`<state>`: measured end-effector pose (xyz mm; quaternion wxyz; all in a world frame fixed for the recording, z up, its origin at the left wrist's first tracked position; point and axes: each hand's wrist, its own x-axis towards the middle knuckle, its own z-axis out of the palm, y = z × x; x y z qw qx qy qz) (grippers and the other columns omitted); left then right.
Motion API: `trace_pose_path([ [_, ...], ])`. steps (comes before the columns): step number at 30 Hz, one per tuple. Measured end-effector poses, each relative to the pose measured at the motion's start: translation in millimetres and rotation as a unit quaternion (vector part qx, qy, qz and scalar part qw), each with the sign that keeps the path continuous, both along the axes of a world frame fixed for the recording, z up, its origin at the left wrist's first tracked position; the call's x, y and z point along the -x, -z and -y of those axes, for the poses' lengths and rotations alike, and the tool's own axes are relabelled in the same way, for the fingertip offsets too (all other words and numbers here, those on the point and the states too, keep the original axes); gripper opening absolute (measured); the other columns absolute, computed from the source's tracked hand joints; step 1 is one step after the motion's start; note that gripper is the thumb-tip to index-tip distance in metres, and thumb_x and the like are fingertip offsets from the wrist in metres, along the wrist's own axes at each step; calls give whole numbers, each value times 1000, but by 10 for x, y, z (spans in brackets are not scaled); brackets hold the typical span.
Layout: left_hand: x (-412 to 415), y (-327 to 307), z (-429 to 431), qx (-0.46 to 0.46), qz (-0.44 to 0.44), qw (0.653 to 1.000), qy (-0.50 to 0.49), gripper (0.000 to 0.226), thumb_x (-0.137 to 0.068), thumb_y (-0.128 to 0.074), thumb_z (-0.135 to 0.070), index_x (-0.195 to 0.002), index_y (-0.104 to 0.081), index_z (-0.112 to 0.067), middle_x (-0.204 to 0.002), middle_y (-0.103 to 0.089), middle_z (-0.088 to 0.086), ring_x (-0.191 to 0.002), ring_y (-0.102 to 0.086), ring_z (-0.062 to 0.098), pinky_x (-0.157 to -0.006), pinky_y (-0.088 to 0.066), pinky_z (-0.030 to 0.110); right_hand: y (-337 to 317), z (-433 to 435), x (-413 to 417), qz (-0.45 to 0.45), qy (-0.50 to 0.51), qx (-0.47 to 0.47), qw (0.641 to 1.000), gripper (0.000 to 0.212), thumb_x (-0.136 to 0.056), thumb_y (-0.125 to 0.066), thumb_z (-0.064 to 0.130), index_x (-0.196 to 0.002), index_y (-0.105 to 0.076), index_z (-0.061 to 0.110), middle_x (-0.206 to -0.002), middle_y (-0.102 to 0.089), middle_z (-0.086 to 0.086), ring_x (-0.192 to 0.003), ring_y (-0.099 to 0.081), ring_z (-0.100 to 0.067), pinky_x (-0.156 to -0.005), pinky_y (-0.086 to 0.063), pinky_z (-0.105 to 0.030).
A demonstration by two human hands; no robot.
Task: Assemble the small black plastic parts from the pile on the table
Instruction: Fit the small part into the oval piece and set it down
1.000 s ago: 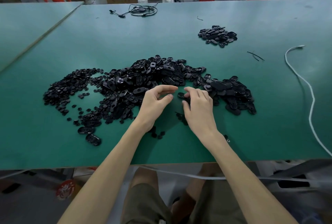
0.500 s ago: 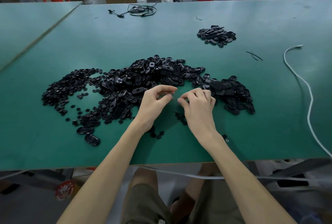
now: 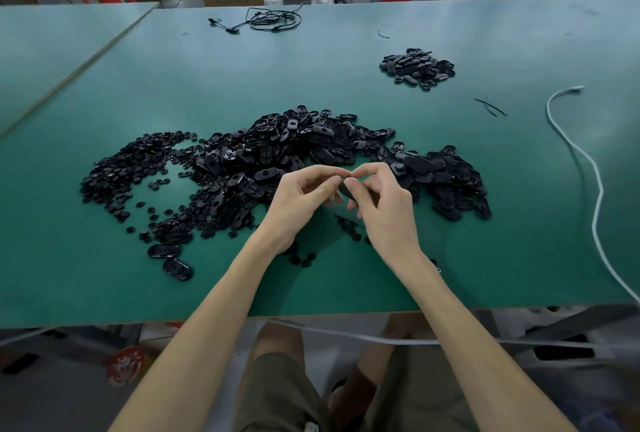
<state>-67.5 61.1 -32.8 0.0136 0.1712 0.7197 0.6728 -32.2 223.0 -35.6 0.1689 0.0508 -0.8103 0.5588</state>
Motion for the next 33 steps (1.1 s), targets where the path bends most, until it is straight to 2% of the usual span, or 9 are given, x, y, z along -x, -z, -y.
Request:
trace_pose_path([
  [7,6,17,-14,-11,22,1000,15,16,-96,-72,-8,-111,-77,-5,-97,-79,8,-82,-67,12,-75,-54,23,13,-24,17,2,16,26,1000,10,-104,-64,28,-99,-60,20,-76,-74,8,-58,-64,-9,-58,-53,-22],
  [12,48,37,27,-68,50,995,-48,19,-101,-63,-6,-110,-79,-12,-95,-76,10,-83,-67,19,-76,-53,28,19,-17,31,12,22,17,1000,12,-100,-69,32,-100,-66,21,-83,-73,11,-77,-67,-1,-71,-49,-13],
  [17,76,74,46,-95,78,989,-83,18,-99,-62,-2,-109,-76,-7,-97,-76,10,-88,-68,25,-82,-56,36,37,-17,19,66,-27,-58,996,17,-86,-84,31,-93,-70,24,-87,-66,11,-73,-52,-1,-70,-41,-14],
  [21,72,69,55,-129,89,983,-98,19,-96,-64,6,-109,-73,-4,-93,-69,9,-88,-72,19,-83,-60,35,44,-18,-20,59,-68,-145,985,29,-78,-90,35,-94,-71,20,-84,-62,13,-86,-44,8,-79,-32,-13],
  [24,65,54,44,-121,87,984,-96,22,-95,-65,7,-114,-71,-3,-93,-58,10,-79,-68,17,-87,-61,40,49,-12,-19,58,-71,-171,981,30,-79,-89,33,-97,-70,19,-85,-61,11,-88,-43,5,-78,-33,-18],
  [26,52,37,32,-109,77,987,-90,25,-94,-65,8,-115,-71,-4,-94,-56,12,-82,-65,18,-83,-59,34,51,-8,-11,57,-68,-177,980,26,-81,-87,30,-98,-71,19,-86,-61,12,-87,-42,4,-77,-33,-22],
  [29,34,18,26,-100,69,989,-81,27,-94,-64,10,-115,-73,-5,-87,-64,3,-81,-65,16,-78,-56,26,51,-6,-2,56,-62,-184,979,22,-84,-85,27,-98,-71,18,-86,-59,13,-85,-42,4,-82,-33,-22],
  [31,34,22,30,-87,67,991,-80,28,-94,-64,9,-117,-72,-5,-89,-67,4,-75,-62,16,-78,-54,29,54,-4,-2,56,-59,-183,980,19,-85,-83,25,-98,-71,17,-85,-59,13,-84,-43,4,-87,-33,-22],
  [33,38,29,38,-82,68,991,-82,29,-95,-64,8,-119,-71,-6,-94,-67,8,-71,-57,17,-78,-53,31,57,6,-7,51,-53,-192,979,17,-87,-82,25,-98,-71,17,-85,-58,14,-83,-44,1,-84,-34,-22],
])
